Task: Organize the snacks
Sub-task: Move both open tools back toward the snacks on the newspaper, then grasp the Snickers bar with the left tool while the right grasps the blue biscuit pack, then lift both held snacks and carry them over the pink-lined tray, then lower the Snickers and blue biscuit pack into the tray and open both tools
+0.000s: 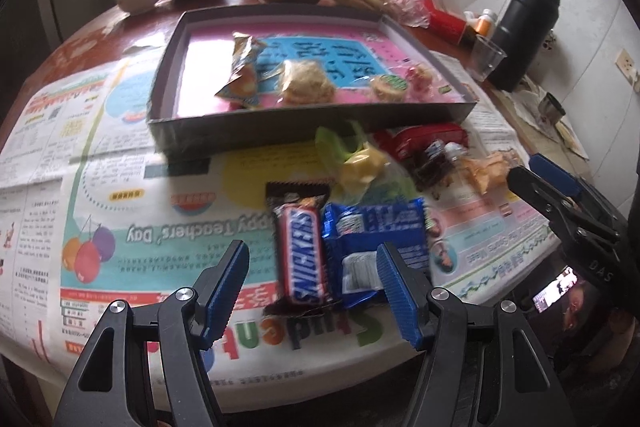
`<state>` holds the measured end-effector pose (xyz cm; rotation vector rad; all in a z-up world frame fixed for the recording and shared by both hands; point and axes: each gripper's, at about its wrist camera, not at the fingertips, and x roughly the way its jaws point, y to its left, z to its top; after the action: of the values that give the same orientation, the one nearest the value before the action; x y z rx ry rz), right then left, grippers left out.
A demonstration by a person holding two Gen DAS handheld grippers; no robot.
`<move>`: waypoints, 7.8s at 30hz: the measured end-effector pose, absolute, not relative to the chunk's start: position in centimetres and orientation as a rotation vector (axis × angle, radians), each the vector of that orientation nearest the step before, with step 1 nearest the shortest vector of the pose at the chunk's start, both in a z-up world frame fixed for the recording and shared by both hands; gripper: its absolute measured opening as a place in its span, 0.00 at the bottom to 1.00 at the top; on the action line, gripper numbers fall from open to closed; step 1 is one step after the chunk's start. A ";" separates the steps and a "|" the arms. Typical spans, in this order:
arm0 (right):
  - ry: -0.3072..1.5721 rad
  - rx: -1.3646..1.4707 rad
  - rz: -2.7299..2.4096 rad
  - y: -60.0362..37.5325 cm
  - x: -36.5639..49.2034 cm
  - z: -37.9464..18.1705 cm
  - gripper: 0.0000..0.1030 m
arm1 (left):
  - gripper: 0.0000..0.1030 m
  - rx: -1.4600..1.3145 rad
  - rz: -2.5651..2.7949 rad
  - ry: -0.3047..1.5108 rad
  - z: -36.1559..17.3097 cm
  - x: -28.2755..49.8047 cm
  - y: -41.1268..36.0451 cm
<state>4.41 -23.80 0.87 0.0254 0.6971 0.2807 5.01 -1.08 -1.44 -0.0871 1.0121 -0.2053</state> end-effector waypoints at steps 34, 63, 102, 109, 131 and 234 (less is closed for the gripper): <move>0.868 0.006 0.474 -13.8 3.5 -1.6 0.68 | 0.66 -0.124 -0.198 1.000 -2.3 6.3 2.8; 0.875 -0.074 0.349 -13.3 3.5 -3.0 0.63 | 0.60 0.015 -0.266 0.980 -3.2 6.7 -0.1; 0.705 0.002 0.432 -15.3 3.3 1.7 0.52 | 0.28 -0.102 -0.303 0.861 1.6 5.8 1.5; 0.669 0.024 0.421 -15.8 4.1 3.0 0.52 | 0.28 -0.111 -0.310 0.838 2.7 6.5 1.4; 0.655 0.060 0.407 -16.3 6.9 3.6 0.52 | 0.28 -0.143 -0.308 0.827 3.1 8.9 1.1; 0.735 0.172 0.297 -20.1 18.1 0.7 0.51 | 0.27 -0.135 -0.194 0.870 1.2 18.4 0.6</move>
<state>18.14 -20.06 0.70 0.1725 0.7350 0.2975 18.41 0.60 1.17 -0.1346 0.8698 -0.1942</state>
